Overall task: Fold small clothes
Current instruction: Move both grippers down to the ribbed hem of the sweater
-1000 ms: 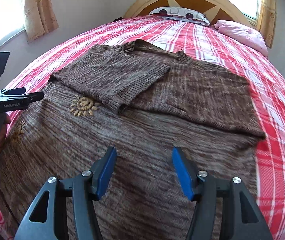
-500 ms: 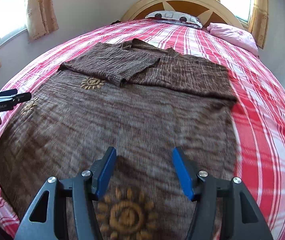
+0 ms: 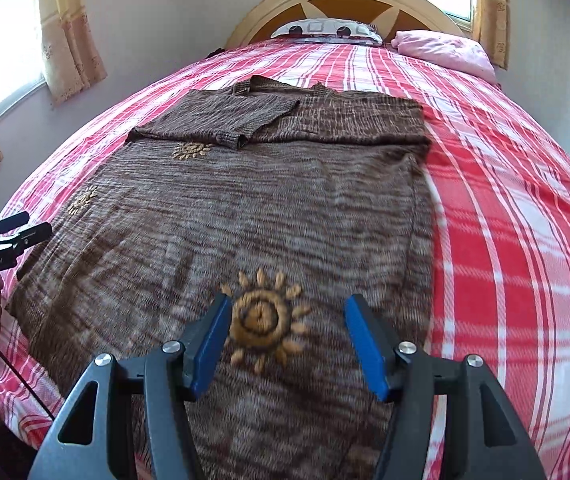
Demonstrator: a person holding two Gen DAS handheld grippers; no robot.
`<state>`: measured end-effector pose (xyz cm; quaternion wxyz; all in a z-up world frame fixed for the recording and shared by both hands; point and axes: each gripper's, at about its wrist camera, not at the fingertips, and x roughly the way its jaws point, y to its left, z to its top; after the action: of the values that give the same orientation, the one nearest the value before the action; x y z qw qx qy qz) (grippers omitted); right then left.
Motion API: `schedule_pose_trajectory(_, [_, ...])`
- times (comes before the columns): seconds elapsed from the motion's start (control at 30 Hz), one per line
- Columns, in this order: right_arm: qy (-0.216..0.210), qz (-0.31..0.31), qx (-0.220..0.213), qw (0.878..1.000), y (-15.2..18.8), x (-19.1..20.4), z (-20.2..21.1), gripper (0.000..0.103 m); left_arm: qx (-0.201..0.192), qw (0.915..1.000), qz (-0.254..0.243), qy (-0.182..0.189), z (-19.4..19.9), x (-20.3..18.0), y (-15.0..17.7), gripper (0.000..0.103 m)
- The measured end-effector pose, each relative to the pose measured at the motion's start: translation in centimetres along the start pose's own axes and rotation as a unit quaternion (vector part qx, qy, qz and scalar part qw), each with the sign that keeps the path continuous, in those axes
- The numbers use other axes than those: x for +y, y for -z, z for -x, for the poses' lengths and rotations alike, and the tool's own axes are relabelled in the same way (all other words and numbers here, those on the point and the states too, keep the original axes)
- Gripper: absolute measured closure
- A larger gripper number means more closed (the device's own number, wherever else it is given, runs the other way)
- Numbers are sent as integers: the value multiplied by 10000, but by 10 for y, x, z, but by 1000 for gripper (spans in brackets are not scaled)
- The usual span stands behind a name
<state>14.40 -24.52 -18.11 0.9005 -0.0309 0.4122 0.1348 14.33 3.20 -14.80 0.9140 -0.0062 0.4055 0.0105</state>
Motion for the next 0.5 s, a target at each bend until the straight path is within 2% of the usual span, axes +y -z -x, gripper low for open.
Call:
schedule_pose_trajectory(0.33, [-37,-160,-5,9999,22,-4,16,43,173,9996,224,23,10,17,35,0])
schedule_pose_trajectory(0.5, [-110,-233,23,9997,35,-8,28,43,169,9997,143,101,14,12,48,0])
